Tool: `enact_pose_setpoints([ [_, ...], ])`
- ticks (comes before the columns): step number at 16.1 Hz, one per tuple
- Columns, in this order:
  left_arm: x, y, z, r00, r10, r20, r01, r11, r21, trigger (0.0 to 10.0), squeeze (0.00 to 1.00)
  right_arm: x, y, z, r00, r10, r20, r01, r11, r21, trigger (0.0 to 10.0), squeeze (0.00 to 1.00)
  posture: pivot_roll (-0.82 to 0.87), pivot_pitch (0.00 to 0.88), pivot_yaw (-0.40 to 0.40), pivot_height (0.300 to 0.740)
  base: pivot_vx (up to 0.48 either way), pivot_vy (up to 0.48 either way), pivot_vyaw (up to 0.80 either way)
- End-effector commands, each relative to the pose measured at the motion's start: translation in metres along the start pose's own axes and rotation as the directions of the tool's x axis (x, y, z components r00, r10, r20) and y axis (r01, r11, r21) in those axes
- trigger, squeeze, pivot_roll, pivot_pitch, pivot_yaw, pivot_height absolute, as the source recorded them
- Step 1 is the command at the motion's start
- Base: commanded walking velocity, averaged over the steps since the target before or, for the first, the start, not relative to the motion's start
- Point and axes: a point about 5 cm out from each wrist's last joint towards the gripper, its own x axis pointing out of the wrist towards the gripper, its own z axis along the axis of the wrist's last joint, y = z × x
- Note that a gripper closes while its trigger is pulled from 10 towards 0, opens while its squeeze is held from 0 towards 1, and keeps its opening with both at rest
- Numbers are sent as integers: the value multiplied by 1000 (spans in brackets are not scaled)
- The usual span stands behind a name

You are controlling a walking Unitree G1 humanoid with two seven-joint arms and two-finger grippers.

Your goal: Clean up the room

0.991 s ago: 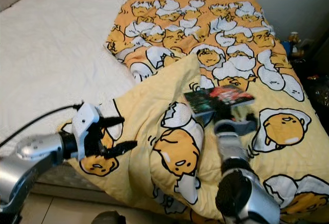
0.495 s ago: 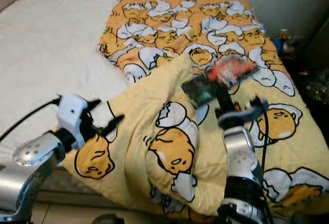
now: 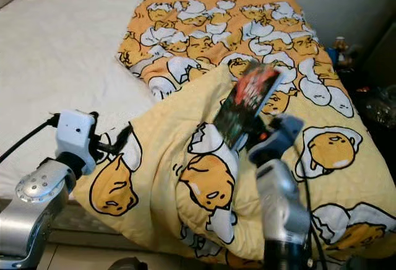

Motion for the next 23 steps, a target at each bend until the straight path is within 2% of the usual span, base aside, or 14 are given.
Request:
enact_pose_setpoints([
  [1, 1, 4, 0, 1000, 25, 6, -25, 1000, -3, 10000, 0, -2, 5, 13, 997, -5, 76, 8, 999, -50, 10000, 0, -4, 0, -14, 740, 0, 0, 0],
  [4, 3, 3, -1, 1000, 30, 8, -30, 1000, 8, 10000, 0, -9, -2, 11, 996, -64, 70, 68, 996, -57, 10000, 0, -6, 0, -31, 740, 0, 85, 0],
  [7, 3, 3, -2, 999, 38, 6, -38, 999, 14, 10000, 0, -12, -5, 11, 994, -84, 64, 88, 993, -75, 10000, 0, -7, 0, -33, 740, 0, 304, -700],
  [17, 4, 11, -4, 999, 50, -14, -49, 998, 44, 10000, 0, -16, -3, 4, 993, -113, 45, 116, 989, -89, 10000, 0, -1, 0, -29, 740, 0, 342, -80],
  [23, -6, 13, -8, 997, 71, -32, -69, 996, 53, 10000, 0, -14, 1, -1, 995, -100, 18, 101, 992, -81, 10000, 0, 33, 0, -69, 740, 0, 358, 0],
])
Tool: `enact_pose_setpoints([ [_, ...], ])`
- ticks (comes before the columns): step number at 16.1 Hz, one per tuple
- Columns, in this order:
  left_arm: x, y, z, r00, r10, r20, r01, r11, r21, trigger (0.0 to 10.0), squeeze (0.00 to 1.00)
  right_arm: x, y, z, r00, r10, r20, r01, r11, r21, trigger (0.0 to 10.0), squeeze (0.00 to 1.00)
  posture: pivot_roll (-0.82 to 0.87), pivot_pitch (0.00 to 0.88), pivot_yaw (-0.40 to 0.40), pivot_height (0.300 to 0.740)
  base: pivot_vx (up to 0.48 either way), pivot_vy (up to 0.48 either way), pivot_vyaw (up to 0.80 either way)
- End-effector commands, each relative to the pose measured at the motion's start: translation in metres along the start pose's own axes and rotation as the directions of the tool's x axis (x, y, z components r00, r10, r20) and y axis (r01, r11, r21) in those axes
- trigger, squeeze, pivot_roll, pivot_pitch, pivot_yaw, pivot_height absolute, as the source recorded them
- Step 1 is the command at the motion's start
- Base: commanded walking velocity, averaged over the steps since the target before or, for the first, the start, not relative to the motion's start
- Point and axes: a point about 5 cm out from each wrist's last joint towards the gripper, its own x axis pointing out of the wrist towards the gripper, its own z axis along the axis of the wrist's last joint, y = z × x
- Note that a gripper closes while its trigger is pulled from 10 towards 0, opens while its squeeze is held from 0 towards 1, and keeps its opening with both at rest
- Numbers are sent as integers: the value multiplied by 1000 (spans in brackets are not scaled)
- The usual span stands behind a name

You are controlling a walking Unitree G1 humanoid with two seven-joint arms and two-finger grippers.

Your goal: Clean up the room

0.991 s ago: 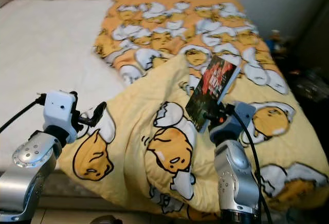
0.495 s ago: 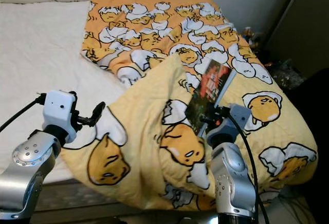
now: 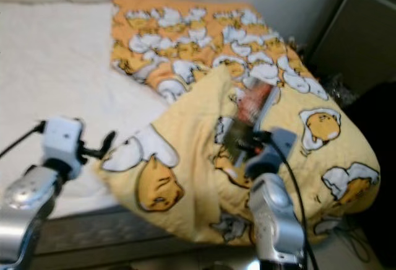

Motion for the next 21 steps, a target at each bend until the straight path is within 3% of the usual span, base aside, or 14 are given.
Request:
enact_pose_setpoints([
  [1, 2, -6, 7, 1000, -21, 23, 21, 1000, 12, 10000, 0, 2, -4, 12, 999, -20, 49, 21, 1000, -3, 10000, 0, 30, 0, -65, 740, 0, 356, 0],
  [21, 7, -8, 9, 999, 1, 41, 0, 1000, -25, 10000, 0, 8, 4, 19, 996, 61, 59, -57, 996, -69, 10000, 0, 26, 0, -76, 740, 0, 359, 0],
])
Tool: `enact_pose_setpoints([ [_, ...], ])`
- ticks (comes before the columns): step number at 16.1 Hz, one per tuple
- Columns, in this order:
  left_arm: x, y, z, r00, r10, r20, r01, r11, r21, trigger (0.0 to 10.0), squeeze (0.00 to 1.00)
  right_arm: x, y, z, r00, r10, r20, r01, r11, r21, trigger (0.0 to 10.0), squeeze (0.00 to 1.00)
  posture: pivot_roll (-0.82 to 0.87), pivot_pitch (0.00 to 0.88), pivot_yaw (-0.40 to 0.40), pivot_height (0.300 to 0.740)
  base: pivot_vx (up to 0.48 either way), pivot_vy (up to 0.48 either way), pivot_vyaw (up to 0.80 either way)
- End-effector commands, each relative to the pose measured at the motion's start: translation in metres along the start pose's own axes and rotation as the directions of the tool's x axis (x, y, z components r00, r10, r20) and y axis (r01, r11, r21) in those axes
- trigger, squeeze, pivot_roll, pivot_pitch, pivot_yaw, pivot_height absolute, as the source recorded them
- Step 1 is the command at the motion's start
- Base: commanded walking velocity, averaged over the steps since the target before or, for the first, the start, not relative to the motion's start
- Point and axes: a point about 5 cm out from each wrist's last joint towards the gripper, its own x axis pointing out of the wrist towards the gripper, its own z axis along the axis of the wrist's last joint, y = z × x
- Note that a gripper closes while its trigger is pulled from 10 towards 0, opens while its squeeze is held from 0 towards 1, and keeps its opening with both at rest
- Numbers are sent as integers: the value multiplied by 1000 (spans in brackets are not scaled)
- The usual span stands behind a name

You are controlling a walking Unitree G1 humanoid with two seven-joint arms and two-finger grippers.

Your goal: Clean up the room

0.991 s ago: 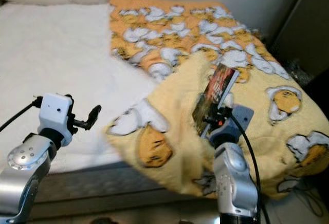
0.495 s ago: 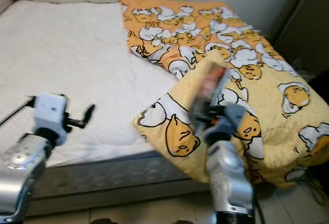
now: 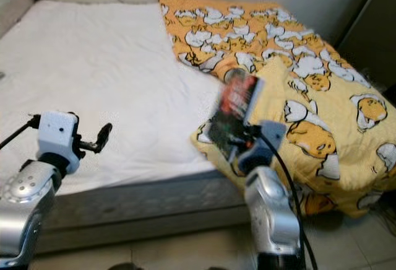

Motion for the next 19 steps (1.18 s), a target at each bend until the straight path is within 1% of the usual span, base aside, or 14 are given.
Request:
enact_pose_setpoints([
  [1, 1, 1, 2, 1000, 8, 10, -8, 1000, 8, 10000, 0, 0, -2, 12, 999, -1, 53, 2, 1000, -9, 10000, 0, 26, 0, -76, 740, 0, 356, 0],
  [5, 2, 3, 3, 999, 28, 15, -28, 1000, -6, 10000, 0, 1, 5, 12, 997, 64, 35, -62, 997, -44, 10000, 0, 25, 0, -74, 740, 0, 358, 0],
  [9, 4, 6, 3, 998, 54, 15, -53, 998, -19, 10000, 0, 4, 9, 13, 995, 99, 25, -97, 993, -70, 10000, 0, 29, 0, -77, 740, 0, 361, 0],
  [19, 10, 10, 6, 997, 66, 28, -65, 998, -18, 10000, 0, 8, 12, 14, 993, 114, 21, -112, 991, -72, 10000, 0, 34, 0, -79, 740, 0, 360, 0],
])
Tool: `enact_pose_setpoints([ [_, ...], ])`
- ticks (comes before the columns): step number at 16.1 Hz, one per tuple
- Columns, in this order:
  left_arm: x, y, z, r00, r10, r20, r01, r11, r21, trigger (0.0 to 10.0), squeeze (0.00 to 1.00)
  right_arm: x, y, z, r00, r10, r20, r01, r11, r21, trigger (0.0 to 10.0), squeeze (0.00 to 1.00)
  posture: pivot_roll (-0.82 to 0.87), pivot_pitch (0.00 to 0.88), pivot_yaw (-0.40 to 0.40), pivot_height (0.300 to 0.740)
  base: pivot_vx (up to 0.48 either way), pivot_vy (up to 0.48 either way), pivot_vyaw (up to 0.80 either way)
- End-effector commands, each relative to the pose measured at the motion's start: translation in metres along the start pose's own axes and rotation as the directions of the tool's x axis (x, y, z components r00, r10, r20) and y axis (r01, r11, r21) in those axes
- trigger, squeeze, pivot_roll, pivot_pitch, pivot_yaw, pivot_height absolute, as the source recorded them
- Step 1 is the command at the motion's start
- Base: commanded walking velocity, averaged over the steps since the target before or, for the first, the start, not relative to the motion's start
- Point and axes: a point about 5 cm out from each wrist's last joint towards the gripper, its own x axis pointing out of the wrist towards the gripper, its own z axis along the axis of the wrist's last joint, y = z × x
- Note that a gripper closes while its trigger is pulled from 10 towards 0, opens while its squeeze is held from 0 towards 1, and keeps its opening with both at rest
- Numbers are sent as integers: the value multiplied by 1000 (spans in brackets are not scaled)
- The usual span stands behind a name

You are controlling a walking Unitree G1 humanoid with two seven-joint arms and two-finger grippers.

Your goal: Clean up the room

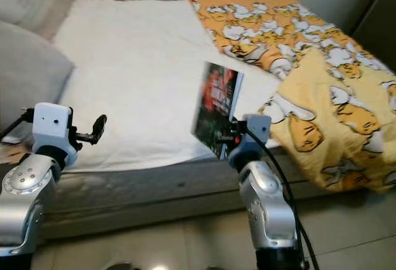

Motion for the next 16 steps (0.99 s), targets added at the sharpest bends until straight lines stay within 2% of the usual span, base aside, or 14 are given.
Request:
enact_pose_setpoints([
  [1, 1, -3, 1, 1000, -11, 7, 11, 1000, 1, 10000, 0, 0, -7, 10, 999, -28, 45, 28, 1000, 0, 10000, 0, 34, 0, -78, 740, 0, 356, 0],
  [5, 2, -1, 3, 1000, 13, 16, -13, 1000, -15, 10000, 0, 0, -8, 9, 998, -42, 43, 40, 999, 28, 10000, 0, 33, 0, -74, 740, 0, 84, 0],
  [8, 2, 0, 3, 1000, 18, 15, -18, 1000, 2, 10000, 0, 1, -7, 8, 999, -33, 29, 32, 999, 38, 10000, 0, 34, 0, -74, 740, 0, 0, 0],
  [10, 3, 0, 3, 1000, 19, 18, -19, 1000, 2, 10000, 0, 2, -6, 8, 999, -43, 25, 43, 999, 11, 10000, 0, 34, 0, -73, 740, 0, 0, 0],
  [13, 3, 1, 4, 1000, 19, 24, -19, 1000, 1, 10000, 0, 5, -7, 10, 998, -54, 41, 57, 995, -82, 10000, 0, 33, 0, -71, 740, 0, 0, 0],
  [16, 3, 1, 6, 999, 15, 32, -15, 1000, -2, 10000, 0, 4, -8, 9, 999, -34, 37, 36, 998, -52, 10000, 0, 34, 0, -71, 740, 0, 0, 0],
])
